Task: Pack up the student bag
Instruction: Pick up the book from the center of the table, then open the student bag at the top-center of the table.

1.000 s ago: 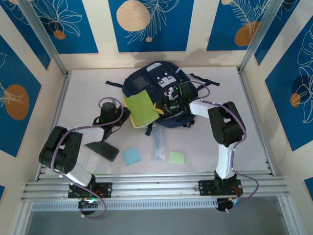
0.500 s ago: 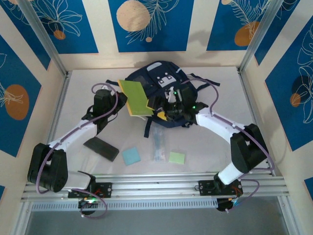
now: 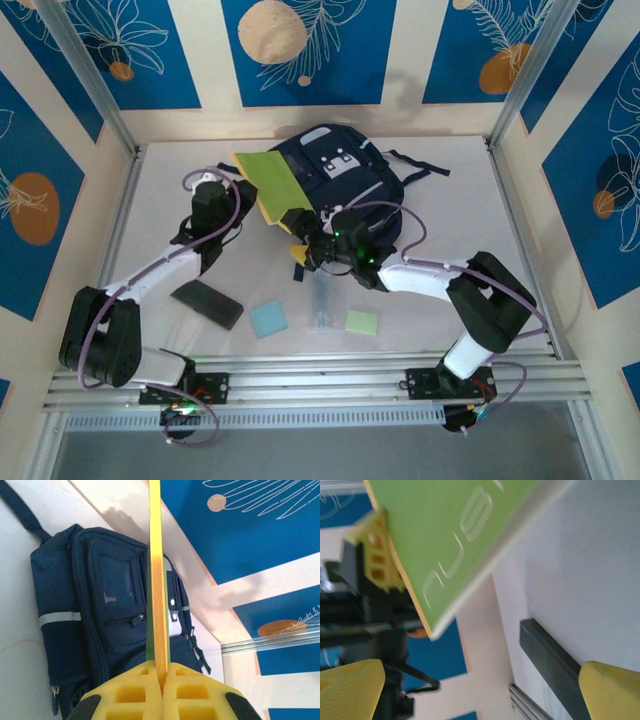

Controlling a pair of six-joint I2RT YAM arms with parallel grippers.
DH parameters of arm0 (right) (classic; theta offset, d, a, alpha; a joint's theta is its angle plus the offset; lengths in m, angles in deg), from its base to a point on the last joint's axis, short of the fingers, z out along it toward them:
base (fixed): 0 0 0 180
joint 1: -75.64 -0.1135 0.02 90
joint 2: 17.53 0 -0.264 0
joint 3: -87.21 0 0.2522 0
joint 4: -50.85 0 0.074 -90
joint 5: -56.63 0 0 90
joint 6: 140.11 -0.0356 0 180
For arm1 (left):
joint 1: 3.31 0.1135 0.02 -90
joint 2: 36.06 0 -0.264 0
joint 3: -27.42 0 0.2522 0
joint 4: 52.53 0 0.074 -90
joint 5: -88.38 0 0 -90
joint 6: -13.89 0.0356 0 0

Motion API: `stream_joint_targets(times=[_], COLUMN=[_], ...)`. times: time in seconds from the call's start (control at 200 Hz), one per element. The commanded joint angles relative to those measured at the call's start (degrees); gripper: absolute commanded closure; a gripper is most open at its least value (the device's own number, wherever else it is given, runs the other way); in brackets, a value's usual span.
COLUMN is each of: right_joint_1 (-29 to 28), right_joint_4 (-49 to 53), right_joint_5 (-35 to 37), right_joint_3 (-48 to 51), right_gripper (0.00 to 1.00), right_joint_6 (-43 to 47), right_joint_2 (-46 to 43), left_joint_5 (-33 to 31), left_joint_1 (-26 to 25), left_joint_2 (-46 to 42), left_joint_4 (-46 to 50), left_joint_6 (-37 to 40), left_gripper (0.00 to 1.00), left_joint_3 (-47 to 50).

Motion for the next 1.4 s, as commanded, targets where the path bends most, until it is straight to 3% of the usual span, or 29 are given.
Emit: stream_joint_targets(times=[0.0, 0.15, 0.3, 0.405, 0.51, 0.565, 0.62, 0.655, 0.755, 0.83, 0.97, 1.12, 1.395], right_joint_1=[-0.83, -1.52, -1.24, -0.83, -0.10, 0.61, 1.71, 2.41, 5.47, 8.56, 15.42, 23.60, 38.89], right_joint_4=[-11.35, -19.70, -25.57, -25.27, -23.98, -23.44, -22.66, -21.85, -16.99, -11.26, 4.86, 22.43, 39.40], right_joint_5=[6.69, 6.59, 7.64, 8.53, 8.92, 8.07, 6.63, 5.48, 0.22, -4.78, -11.31, -13.13, -13.91], right_joint_3=[-0.02, -3.64, -4.91, -4.42, -3.59, -3.25, -3.09, -3.06, -3.65, -4.26, -6.08, -7.22, -3.85], right_gripper=[0.01, 0.03, 0.24, 0.46, 0.88, 1.00, 1.00, 1.00, 1.00, 1.00, 1.00, 1.00, 1.00], right_joint_6=[-6.78, -10.58, -11.22, -9.95, -8.66, -7.40, -5.83, -4.50, 1.21, 6.60, 17.37, 28.42, 39.18], right_joint_2=[3.84, 11.21, 15.00, 14.39, 13.16, 12.43, 11.51, 10.81, 8.15, 5.82, 0.22, -5.49, -13.88], left_joint_5=[-1.58, -1.57, -2.16, -2.70, -2.47, -1.73, -0.17, 1.25, 6.97, 11.93, 17.91, 19.17, 19.12], left_joint_1=[-0.67, -1.35, -1.94, -2.16, -2.34, -2.34, -2.48, -2.43, -2.51, -2.73, -4.53, -8.08, -15.55], left_joint_2=[-2.82, -4.05, -6.13, -7.21, -7.84, -8.05, -8.24, -8.34, -7.83, -6.22, -2.39, 2.69, 18.74], left_joint_4=[-5.89, -7.46, -7.11, -6.19, -5.67, -5.26, -4.79, -4.05, 1.00, 5.32, 12.86, 19.81, 30.55], left_joint_6=[-3.06, -4.94, -5.27, -5.20, -5.19, -4.72, -3.70, -2.24, 3.56, 8.83, 19.09, 28.49, 45.81], left_gripper=[1.00, 1.00, 1.00, 1.00, 1.00, 1.00, 1.00, 0.91, 0.47, 0.31, 0.29, 0.29, 0.31], left_joint_3=[2.59, 5.09, 6.82, 7.72, 8.52, 8.73, 8.76, 8.39, 5.72, 3.02, -1.99, -7.99, -25.33])
